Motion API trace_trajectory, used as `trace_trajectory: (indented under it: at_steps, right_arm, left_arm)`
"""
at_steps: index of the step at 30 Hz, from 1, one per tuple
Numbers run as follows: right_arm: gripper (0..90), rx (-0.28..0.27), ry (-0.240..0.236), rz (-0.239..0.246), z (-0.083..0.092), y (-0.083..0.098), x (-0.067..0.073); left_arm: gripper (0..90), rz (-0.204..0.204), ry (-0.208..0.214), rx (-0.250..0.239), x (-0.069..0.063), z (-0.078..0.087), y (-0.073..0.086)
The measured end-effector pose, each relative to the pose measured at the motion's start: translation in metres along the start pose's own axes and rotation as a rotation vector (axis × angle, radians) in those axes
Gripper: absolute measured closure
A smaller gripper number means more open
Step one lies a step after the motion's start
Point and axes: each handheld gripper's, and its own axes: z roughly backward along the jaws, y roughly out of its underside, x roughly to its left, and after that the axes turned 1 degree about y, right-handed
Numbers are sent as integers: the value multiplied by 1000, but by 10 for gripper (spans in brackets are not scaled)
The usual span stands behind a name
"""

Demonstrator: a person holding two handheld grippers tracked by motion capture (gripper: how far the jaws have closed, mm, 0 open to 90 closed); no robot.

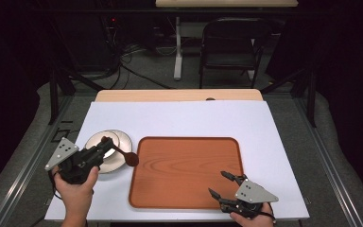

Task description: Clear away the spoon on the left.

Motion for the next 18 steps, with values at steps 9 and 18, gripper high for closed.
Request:
trace_trajectory:
  at_steps: [9,18]
  right_arm:
    - [327,-1,2,0,0,0,-1]
    - [327,-2,3,-2,1,0,-1]
  left_arm:
    - [847,-39,79,83,-17,-16,4]
    - [848,-77,163,212,-30,-29,7]
